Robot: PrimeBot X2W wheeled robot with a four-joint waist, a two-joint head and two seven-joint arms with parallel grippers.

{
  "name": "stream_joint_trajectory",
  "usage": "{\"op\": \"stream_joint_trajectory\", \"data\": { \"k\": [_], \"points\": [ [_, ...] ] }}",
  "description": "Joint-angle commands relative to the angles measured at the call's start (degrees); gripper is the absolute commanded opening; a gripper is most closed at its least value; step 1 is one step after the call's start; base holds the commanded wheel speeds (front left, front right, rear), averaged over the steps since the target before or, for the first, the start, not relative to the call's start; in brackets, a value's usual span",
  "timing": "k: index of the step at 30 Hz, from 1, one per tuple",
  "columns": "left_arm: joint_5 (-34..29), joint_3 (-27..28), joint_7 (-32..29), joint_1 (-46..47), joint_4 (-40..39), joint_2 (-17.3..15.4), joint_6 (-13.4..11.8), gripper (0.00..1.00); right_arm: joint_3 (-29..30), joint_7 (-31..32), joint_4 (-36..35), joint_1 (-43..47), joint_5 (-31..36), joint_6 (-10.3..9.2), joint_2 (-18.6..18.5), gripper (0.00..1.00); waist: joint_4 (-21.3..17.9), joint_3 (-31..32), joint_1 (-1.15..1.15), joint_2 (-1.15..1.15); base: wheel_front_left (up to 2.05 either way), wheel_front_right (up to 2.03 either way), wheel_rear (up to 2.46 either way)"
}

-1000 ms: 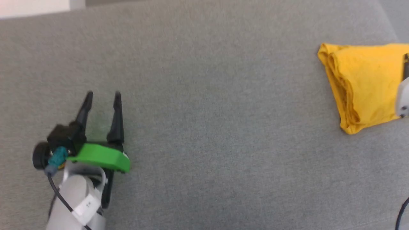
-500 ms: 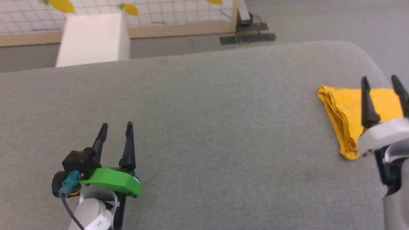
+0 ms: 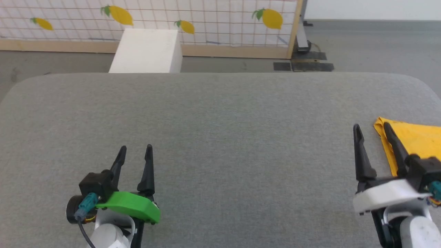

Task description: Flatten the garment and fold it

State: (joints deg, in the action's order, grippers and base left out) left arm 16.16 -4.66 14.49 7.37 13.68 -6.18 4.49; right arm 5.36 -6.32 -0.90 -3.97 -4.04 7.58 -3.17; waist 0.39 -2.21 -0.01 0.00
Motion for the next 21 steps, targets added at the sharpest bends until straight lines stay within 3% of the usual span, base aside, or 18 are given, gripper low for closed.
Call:
{"op": "stream_joint_trajectory", "data": {
  "k": [1,21],
  "points": [
    [-0.32,-0.14,0.47,-0.75,0.13,0.38,-0.23,1.0,-0.04,-0.69,0.25,1.26,-0.26,-0.09,0.19,1.0,0.96,0.46,0.01,0.0,0.0,0.0,0.0],
    [-1.55,1.26,0.51,-2.26,0.27,1.5,0.2,1.0,-1.16,-1.96,2.92,5.06,-3.85,-0.09,0.29,1.0,0.59,0.38,0.01,0.0,0.0,0.0,0.0]
  ]
}}
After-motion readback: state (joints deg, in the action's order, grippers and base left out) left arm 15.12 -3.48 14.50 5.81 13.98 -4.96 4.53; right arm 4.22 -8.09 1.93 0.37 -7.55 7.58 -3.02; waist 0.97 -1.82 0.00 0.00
